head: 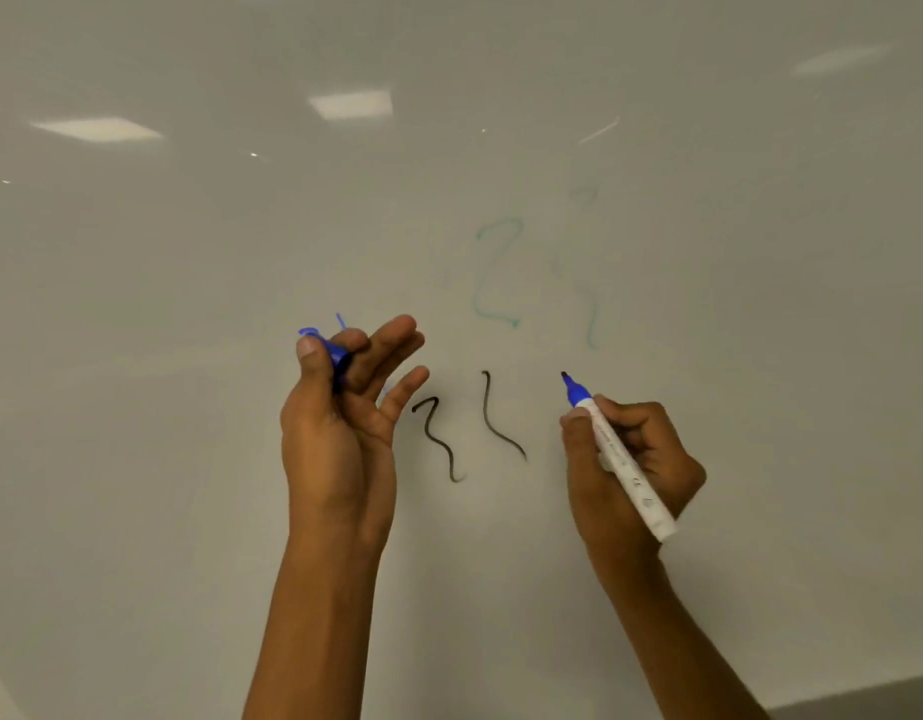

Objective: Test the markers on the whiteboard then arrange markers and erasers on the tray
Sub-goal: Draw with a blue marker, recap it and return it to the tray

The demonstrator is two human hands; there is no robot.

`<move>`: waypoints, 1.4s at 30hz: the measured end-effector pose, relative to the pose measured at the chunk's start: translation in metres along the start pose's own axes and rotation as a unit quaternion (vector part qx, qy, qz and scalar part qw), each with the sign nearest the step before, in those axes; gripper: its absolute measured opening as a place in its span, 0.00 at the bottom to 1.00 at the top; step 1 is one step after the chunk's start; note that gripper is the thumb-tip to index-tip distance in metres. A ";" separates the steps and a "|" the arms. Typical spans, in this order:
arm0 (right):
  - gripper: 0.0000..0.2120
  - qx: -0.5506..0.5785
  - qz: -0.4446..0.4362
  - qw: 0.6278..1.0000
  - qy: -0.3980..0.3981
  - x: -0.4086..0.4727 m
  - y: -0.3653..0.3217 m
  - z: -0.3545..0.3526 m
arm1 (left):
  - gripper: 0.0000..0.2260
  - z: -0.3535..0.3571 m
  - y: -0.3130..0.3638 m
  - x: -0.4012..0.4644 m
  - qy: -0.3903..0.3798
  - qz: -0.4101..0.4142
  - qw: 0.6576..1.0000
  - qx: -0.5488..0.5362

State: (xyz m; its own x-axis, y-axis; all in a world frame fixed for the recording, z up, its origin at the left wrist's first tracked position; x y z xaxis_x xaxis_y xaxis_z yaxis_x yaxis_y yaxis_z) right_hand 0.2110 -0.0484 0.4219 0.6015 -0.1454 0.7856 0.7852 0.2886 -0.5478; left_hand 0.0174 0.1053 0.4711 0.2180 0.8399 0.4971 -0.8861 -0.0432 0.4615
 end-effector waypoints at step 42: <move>0.06 0.134 0.089 0.953 -0.256 -0.090 0.041 0.011 | 0.08 -0.080 -0.146 -0.074 0.125 -0.247 0.957 -0.089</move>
State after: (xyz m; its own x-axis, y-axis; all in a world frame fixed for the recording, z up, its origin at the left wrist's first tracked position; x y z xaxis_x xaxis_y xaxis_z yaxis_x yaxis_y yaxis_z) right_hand 0.1873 -0.0132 0.3315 0.5170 0.3906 0.7617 0.5701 0.5066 -0.6468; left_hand 0.0982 0.0930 0.3082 0.5440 0.8377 0.0488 -0.7604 0.4676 0.4507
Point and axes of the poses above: each hand's wrist, its own x-axis towards the middle knuckle, its own z-axis out of the palm, y = z × x, the point moved 10 cm from there along x, towards the middle knuckle, and after that the axes turned 14 degrees about -x, right-handed, at the moved point
